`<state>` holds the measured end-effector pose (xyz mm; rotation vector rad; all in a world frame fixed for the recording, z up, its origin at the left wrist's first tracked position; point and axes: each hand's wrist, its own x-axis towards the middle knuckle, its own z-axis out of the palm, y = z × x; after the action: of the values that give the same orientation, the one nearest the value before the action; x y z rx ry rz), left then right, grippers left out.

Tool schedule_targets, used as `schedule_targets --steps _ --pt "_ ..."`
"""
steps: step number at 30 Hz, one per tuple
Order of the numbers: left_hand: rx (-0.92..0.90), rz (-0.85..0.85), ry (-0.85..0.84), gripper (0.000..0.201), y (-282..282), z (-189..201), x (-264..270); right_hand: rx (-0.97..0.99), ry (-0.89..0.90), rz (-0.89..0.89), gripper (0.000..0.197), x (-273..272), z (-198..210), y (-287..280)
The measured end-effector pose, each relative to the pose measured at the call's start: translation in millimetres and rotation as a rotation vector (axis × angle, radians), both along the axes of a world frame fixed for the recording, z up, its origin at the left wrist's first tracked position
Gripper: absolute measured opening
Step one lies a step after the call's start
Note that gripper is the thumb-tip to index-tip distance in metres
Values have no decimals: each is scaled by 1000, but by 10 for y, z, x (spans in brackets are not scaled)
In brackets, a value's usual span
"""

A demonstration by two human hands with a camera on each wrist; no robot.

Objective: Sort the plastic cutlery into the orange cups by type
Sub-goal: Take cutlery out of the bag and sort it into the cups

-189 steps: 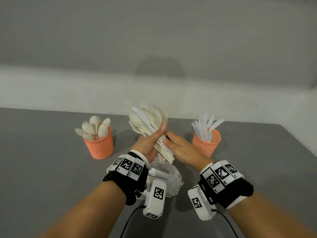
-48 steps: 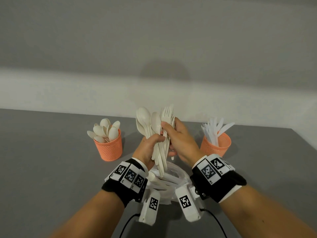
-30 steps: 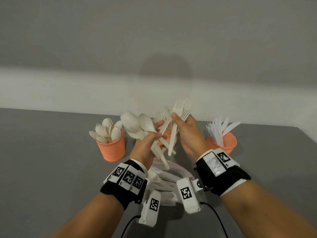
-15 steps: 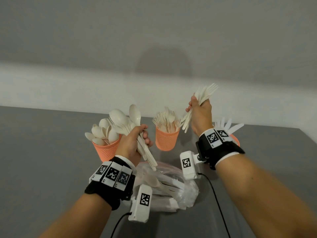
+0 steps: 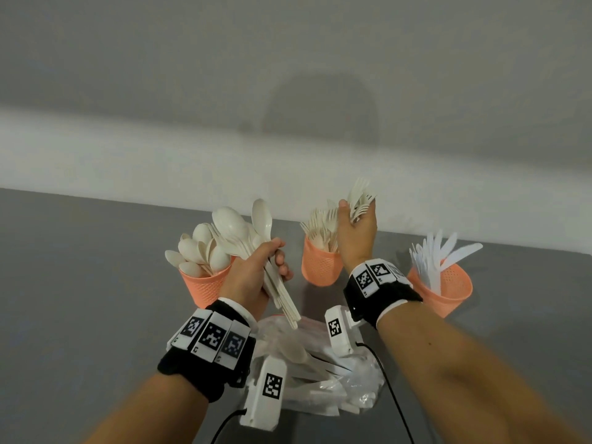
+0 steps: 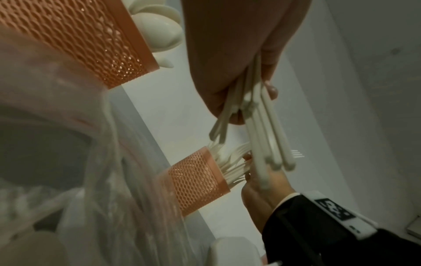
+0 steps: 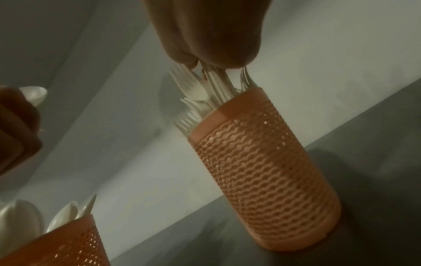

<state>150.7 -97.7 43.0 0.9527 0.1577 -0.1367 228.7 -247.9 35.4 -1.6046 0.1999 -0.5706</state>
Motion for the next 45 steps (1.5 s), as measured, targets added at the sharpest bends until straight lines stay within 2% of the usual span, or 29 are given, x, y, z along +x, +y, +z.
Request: schedule_targets --steps 3,8,12,14,15,19,21,23,25,27,30,32,35,36,37,39,40,42,43,45 --pt "-4 -8 4 13 1 -13 11 -68 -2 17 19 11 -28 -38" --pt "6 -30 7 13 -5 -5 15 -50 23 120 25 15 0 -142" --pt "36 -71 -2 15 -47 27 -19 -239 158 102 32 78 28 -165" --pt "42 -106 -7 16 -60 36 -37 -355 204 91 24 77 10 -152" --pt "40 -119 -12 15 -65 40 -42 -390 211 108 19 56 6 -142" --pt "34 -162 -40 13 -45 59 -76 -431 239 252 27 -3 21 -151" --pt "37 -187 -52 14 -18 63 -91 -431 157 224 36 -18 91 -174" --pt "34 -212 -45 16 0 59 -100 -486 0 124 36 -76 203 -160" --pt "18 -217 -39 17 -7 50 -90 -548 -182 83 25 -172 305 -102" --pt "36 -193 -40 17 -36 36 -82 -577 -283 179 10 -307 379 -2" --pt "229 -136 -57 6 -105 28 -99 -510 -275 413 4 -546 439 170" --pt "421 -111 -139 12 -152 66 -132 -507 -209 535 19 -677 473 275" --pt "760 -73 -179 34 -222 140 -157 -711 -121 565 52 -793 511 385" --pt "839 -36 -194 34 -221 128 -159 -771 -130 537 54 -813 511 407" --pt "822 -3 -203 28 -212 114 -160 -800 -149 505 52 -833 519 425" --pt "749 92 -198 5 -182 55 -164 -784 -180 456 41 -842 521 439" --pt "730 150 -207 22 -177 23 -151 -747 -182 443 34 -829 508 443" --pt "654 149 -206 49 -169 12 -179 -596 -127 426 13 -810 504 447" --pt "626 133 -218 53 -175 3 -182 -480 -70 438 4 -801 518 439" --pt "582 88 -254 45 -176 13 -191 -230 51 496 10 -800 589 396"
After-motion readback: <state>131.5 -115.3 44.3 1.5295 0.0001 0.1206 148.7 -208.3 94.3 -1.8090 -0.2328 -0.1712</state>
